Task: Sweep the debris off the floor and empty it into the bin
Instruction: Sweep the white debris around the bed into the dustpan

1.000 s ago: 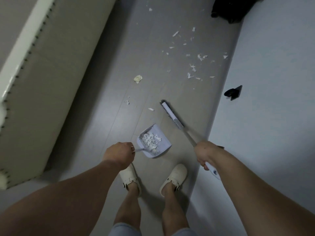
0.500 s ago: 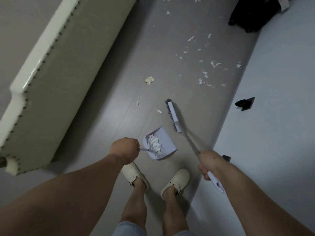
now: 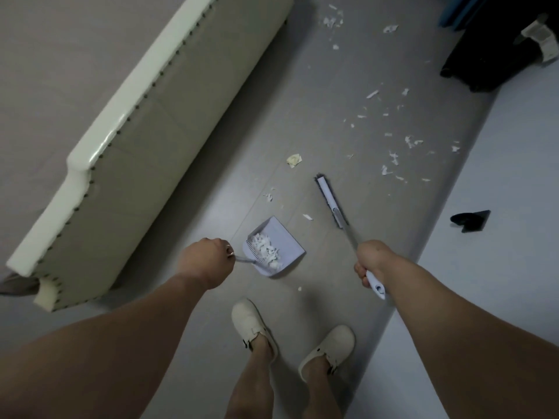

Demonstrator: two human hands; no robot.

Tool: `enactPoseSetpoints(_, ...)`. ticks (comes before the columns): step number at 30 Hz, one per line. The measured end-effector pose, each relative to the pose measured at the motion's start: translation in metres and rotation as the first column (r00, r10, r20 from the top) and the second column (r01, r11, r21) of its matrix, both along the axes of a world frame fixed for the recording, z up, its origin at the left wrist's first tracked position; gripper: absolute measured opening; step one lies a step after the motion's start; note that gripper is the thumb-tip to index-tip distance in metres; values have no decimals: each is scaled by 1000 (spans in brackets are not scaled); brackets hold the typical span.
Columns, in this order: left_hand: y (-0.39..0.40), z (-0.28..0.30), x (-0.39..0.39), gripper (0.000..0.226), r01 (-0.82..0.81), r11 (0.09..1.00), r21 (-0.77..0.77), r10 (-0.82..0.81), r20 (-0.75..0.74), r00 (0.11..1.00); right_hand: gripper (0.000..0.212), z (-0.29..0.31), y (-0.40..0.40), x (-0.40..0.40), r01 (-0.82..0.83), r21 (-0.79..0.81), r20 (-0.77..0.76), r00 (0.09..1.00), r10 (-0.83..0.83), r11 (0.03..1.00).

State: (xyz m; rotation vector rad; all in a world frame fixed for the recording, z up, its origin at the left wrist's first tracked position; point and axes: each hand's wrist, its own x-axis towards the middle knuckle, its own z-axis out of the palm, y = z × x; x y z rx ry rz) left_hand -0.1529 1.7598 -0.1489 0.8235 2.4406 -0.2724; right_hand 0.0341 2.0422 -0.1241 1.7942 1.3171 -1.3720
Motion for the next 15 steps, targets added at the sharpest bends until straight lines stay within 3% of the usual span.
enactPoseSetpoints(4,-7,-11,-35,25,-35,999,18,36,-31,999,23,-6,-11,-29,-63,-11,-9,998,63,998)
enactPoseSetpoints(10,-4,-29,-48,23,-46,999,23,45,45,998,19,-22,-43,-52,-199,-104,-52,979,195,974)
enactPoseSetpoints(15,-5,-31,-50,20,-63,998,11,62,80,995,21,-4,-63,-48,-112,-204,-7,994,113,973)
